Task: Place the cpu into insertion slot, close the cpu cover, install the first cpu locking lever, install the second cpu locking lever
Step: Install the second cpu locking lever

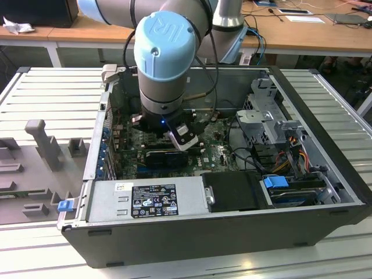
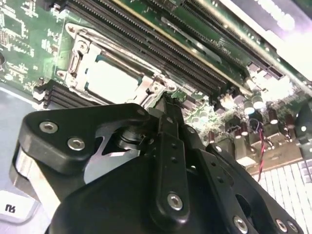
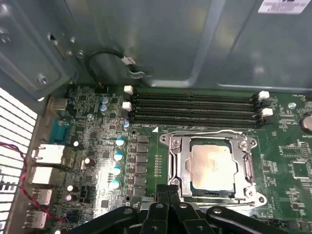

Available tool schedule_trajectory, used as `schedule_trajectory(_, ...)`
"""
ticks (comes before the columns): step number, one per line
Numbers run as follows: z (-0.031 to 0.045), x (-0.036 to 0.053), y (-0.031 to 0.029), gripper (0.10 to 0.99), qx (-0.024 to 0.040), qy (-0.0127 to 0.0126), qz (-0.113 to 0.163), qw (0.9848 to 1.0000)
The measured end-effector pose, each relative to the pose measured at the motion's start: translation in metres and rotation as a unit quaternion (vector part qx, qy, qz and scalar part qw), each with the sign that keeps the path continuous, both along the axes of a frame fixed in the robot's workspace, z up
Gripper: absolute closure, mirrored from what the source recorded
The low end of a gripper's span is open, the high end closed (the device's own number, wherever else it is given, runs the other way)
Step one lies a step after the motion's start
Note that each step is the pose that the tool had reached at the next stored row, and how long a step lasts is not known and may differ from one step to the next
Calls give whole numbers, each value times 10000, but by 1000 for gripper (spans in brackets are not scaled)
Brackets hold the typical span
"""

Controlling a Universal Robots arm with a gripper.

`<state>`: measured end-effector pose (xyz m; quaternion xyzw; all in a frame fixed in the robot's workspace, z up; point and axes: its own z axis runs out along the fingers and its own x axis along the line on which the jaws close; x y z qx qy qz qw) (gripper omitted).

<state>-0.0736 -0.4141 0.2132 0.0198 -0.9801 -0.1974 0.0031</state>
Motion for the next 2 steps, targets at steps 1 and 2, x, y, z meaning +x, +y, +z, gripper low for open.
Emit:
schedule_trajectory(1, 10, 0, 1, 980, 1, 0, 0, 10000)
schedule_trajectory(2, 11, 0, 1, 980, 2, -1, 0, 10000)
